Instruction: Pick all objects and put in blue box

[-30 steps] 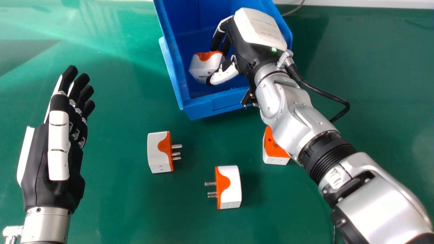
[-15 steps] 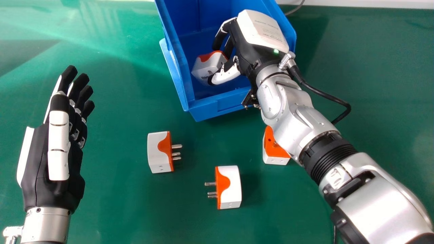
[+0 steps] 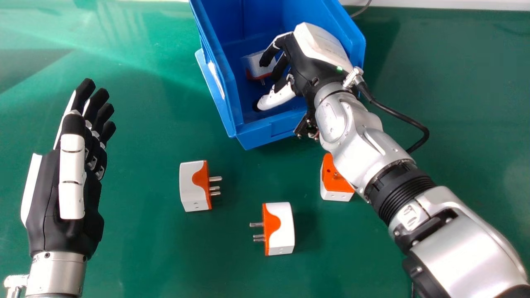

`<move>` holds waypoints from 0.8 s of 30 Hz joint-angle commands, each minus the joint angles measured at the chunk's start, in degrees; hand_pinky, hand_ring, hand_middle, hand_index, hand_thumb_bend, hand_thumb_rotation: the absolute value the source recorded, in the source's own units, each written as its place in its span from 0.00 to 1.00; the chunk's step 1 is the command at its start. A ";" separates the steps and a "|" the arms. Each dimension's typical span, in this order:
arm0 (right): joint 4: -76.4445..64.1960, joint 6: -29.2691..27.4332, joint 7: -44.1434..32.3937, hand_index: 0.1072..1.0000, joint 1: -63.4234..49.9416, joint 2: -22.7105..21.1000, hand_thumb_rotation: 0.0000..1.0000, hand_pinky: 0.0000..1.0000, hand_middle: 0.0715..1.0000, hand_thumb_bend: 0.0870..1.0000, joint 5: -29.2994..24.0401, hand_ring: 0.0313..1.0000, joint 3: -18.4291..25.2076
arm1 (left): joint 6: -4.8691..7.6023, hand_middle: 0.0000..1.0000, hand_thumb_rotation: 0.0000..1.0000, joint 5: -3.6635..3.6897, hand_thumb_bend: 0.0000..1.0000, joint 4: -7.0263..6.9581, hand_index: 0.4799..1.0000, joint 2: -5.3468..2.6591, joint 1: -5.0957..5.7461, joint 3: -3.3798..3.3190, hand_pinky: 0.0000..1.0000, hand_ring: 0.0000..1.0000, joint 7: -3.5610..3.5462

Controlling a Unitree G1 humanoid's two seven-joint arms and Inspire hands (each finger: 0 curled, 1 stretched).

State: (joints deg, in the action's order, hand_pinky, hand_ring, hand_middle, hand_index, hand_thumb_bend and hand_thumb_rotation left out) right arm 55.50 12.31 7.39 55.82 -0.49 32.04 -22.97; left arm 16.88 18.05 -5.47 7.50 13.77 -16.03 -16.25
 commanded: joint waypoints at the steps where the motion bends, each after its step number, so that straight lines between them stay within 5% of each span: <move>1: -3.19 0.24 -0.03 0.84 1.54 -0.46 0.16 0.59 0.83 0.74 0.58 0.73 -0.23 | 0.67 0.95 0.94 -0.05 0.62 -0.93 0.88 0.07 -0.20 0.09 0.96 0.95 0.10; 12: -19.95 2.79 -0.13 0.87 -4.05 -3.36 0.06 0.64 0.87 0.73 2.83 0.79 -1.21 | 1.02 0.94 0.94 -0.08 0.63 -0.53 0.88 0.28 -0.53 0.32 0.96 0.95 -0.52; 17: -30.72 4.61 -1.36 0.86 -7.41 -5.53 0.02 0.59 0.85 0.73 5.61 0.75 -1.67 | 1.58 0.95 0.94 -0.81 0.64 -0.02 0.92 0.46 -0.90 0.44 0.97 0.96 -0.58; 21: -38.02 6.05 -3.30 0.85 -9.92 -7.04 0.01 0.58 0.85 0.72 7.30 0.75 -1.90 | 2.16 0.96 0.94 -0.12 0.64 1.25 0.93 0.83 -1.50 0.25 0.97 0.96 -1.63; 24: -43.60 7.75 -5.82 0.84 -11.71 -8.06 0.01 0.59 0.84 0.70 8.86 0.76 -2.09 | 2.10 0.96 0.93 -0.02 0.64 1.57 0.94 0.53 -1.73 0.08 0.97 0.97 -1.36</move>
State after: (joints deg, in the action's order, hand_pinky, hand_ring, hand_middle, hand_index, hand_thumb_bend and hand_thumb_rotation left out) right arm 15.65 19.57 2.46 44.22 -7.97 39.25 -25.05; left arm 17.67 18.01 -3.48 7.74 12.32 -15.69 -17.50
